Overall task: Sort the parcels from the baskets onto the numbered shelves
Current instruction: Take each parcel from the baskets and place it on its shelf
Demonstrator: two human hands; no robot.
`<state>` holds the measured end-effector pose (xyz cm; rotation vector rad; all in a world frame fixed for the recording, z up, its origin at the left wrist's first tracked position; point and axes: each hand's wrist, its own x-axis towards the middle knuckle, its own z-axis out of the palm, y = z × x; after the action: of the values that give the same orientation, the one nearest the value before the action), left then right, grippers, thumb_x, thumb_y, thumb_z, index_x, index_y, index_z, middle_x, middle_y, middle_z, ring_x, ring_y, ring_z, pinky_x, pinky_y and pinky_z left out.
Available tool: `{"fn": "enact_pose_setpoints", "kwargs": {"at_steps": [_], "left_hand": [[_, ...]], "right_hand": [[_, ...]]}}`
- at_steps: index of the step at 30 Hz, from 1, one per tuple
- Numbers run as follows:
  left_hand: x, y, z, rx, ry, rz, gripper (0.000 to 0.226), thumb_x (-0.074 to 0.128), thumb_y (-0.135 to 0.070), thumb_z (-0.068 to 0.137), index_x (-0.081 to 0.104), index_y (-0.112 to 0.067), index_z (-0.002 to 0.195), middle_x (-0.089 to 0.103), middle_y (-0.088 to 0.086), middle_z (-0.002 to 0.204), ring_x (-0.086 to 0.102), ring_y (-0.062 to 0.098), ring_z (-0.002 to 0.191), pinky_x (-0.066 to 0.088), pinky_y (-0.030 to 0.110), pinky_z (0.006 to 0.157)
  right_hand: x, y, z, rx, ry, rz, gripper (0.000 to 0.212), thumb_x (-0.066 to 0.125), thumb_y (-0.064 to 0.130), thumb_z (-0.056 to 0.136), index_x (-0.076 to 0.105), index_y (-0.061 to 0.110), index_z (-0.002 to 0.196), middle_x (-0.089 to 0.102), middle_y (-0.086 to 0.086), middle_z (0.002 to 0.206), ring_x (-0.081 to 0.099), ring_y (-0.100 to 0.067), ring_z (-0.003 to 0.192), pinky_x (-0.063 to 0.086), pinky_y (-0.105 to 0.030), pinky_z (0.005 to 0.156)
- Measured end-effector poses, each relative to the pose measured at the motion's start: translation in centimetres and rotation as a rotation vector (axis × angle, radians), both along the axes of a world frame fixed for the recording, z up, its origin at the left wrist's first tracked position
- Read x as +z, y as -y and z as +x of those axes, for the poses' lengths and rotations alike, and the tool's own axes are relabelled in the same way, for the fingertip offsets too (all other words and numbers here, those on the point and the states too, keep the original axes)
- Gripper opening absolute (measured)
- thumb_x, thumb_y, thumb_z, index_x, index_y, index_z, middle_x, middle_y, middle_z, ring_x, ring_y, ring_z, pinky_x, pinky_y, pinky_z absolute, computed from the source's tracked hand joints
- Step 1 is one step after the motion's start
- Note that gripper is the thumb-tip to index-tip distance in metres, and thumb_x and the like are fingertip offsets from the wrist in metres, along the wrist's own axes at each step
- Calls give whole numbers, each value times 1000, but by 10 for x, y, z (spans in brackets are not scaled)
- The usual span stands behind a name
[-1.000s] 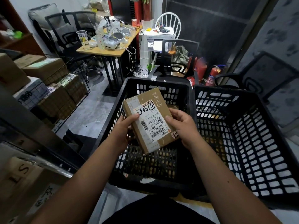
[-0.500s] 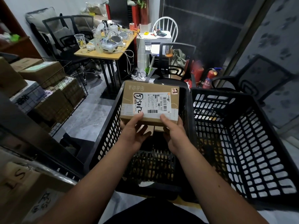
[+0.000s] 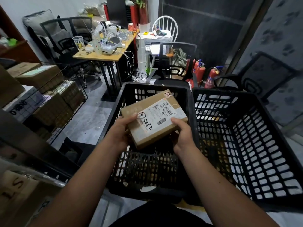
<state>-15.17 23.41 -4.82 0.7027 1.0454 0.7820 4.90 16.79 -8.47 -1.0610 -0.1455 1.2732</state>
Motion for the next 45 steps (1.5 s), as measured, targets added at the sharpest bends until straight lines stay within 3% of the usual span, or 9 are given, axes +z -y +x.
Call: {"fn": "enact_pose_setpoints", "kwargs": {"at_steps": [3, 9, 14, 18, 22, 26, 32, 35, 45], "left_hand": [[4, -7, -6, -76, -3, 22, 88, 96, -33, 58, 61, -16, 137, 73, 16, 127, 70, 40, 116, 54, 61, 101], [-3, 9, 2, -18, 54, 6, 19, 72, -15, 91, 68, -16, 110, 79, 3, 78, 71, 26, 87, 59, 45, 84], [-18, 16, 18, 7, 190, -16, 68, 84, -25, 80, 58, -10, 141, 70, 20, 131, 70, 41, 116, 60, 55, 92], [-21, 19, 16, -84, 114, 24, 51, 75, -28, 81, 67, -17, 131, 79, 8, 110, 75, 31, 100, 60, 52, 89], [-26, 6, 0, -192, 37, 23, 76, 85, -35, 72, 60, -17, 141, 70, 14, 134, 70, 32, 110, 61, 41, 74], [-32, -4, -7, -229, 40, 24, 94, 93, -27, 60, 52, -27, 145, 68, 12, 138, 63, 40, 128, 56, 54, 95], [-44, -3, -2, -142, 122, -9, 81, 81, -13, 80, 45, -39, 147, 67, 3, 141, 62, 35, 129, 60, 48, 89], [-47, -7, -2, -124, 168, -15, 85, 85, -15, 79, 43, -38, 149, 64, 4, 145, 62, 35, 130, 61, 48, 87], [-43, -28, -16, -306, -62, 60, 77, 84, -22, 74, 53, -44, 142, 73, 4, 130, 73, 29, 113, 59, 44, 88]], "right_hand": [[-1, 1, 1, 20, -48, 34, 58, 75, 16, 78, 65, 12, 134, 73, -19, 123, 73, -38, 105, 63, -47, 75], [-8, -4, 2, 24, -6, 7, 91, 92, 38, 70, 49, 26, 149, 72, -13, 131, 70, -38, 117, 58, -64, 91], [-9, -1, -12, 284, 128, 16, 67, 84, 27, 80, 54, 30, 140, 74, -8, 127, 74, -33, 111, 62, -55, 88], [-5, 0, -4, 274, 216, -10, 53, 79, 16, 90, 57, 31, 136, 78, -3, 119, 77, -27, 102, 64, -44, 75], [2, 0, 12, 353, 232, 2, 37, 70, 8, 93, 66, 26, 126, 78, -9, 116, 76, -33, 103, 61, -54, 89], [5, -4, 17, 411, 316, -12, 65, 81, 18, 76, 59, 28, 136, 76, -6, 123, 73, -34, 113, 53, -62, 102], [1, -9, -3, 287, 582, 19, 71, 71, 35, 99, 34, 51, 157, 66, 9, 139, 71, -19, 117, 59, -48, 100], [6, -4, -12, 332, 718, 82, 82, 65, 27, 103, 14, 59, 159, 47, 30, 142, 56, 2, 124, 54, -21, 98], [3, 7, -9, 308, 756, 185, 97, 83, -2, 83, 41, 48, 154, 45, 7, 154, 63, 3, 119, 58, -20, 85]]}}
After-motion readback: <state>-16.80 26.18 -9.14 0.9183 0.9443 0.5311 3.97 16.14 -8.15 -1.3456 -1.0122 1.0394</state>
